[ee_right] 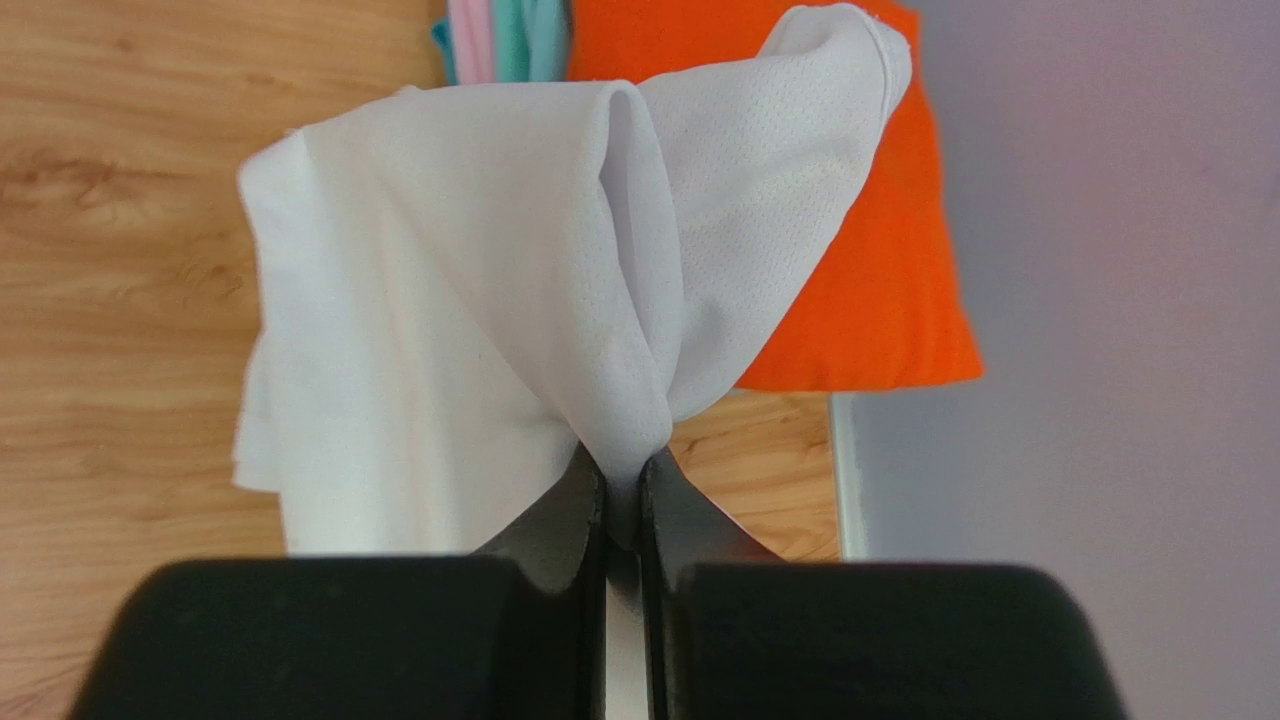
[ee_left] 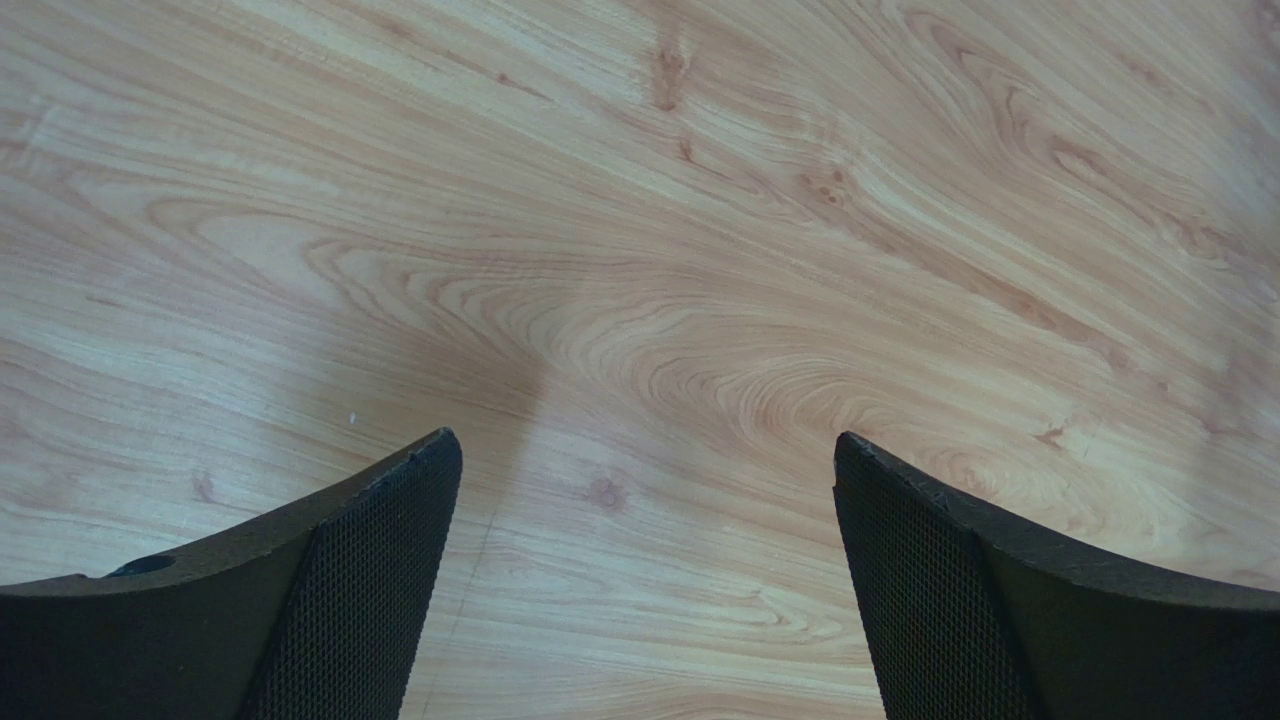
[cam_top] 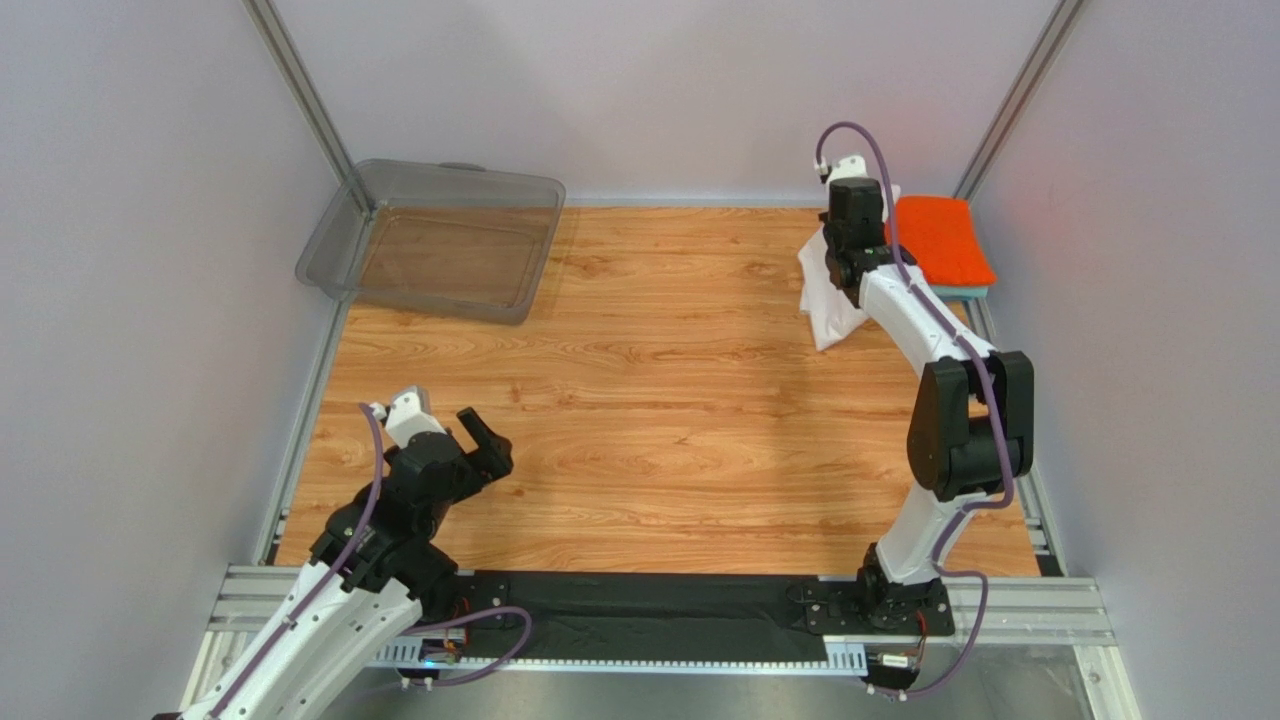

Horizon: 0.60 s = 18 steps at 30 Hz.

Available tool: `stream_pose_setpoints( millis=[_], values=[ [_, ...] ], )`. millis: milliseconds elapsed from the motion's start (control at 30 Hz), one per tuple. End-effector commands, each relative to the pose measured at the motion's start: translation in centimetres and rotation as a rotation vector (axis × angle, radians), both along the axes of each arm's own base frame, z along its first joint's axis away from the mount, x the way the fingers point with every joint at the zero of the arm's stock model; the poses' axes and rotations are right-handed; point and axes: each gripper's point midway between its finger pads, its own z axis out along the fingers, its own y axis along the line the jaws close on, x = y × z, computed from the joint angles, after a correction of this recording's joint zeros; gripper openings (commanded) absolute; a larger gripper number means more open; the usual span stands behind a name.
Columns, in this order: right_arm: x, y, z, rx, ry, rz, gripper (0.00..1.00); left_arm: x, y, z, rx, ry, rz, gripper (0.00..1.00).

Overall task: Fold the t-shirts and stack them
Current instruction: Neatly place the folded tshirt to the corner

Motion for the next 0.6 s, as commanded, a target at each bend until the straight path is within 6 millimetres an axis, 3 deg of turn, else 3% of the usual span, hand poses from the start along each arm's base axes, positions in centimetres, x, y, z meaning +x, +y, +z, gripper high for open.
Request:
stream_pose_setpoints(
  millis=[0,300,567],
  values=[
    [2.9,-1.5,5.1,-0.085,-0.113,0.020,0.00,0.1,0.6,0.6,0.018,0.001,0.038,1.00],
    [4.9,-4.0,11.1,-0.064,-0.198,-0.033,0.00,0.1,0.8,0.0,0.045,0.041,0.047,1.00],
    [5.6,-5.6,13.9,-0.065,-0.217,-0.058,0.00,0.1,1.0,-0.1,0.048,0.044,0.060,1.00]
  ],
)
